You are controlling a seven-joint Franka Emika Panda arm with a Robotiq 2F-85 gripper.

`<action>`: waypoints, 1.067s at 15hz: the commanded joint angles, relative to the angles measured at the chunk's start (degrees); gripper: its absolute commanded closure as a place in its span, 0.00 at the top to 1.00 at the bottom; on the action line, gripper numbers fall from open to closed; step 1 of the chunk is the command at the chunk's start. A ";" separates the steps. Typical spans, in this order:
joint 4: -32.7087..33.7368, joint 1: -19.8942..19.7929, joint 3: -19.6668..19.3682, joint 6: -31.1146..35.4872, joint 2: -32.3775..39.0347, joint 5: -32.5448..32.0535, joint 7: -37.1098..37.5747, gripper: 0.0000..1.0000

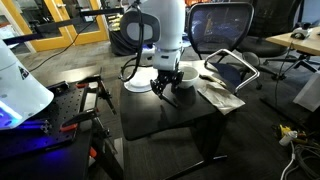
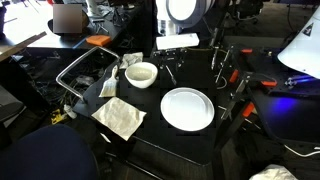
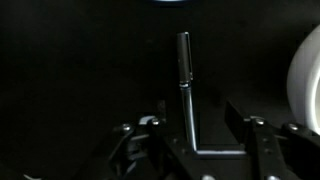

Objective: Take the marker out of the bowl and put it on the table

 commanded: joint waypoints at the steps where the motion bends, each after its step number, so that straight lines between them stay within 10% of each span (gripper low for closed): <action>1: -2.94 1.20 -1.89 2.23 -3.07 0.64 1.51 0.95; 16: -11.30 9.64 -11.25 3.30 -14.76 -5.94 7.87 1.00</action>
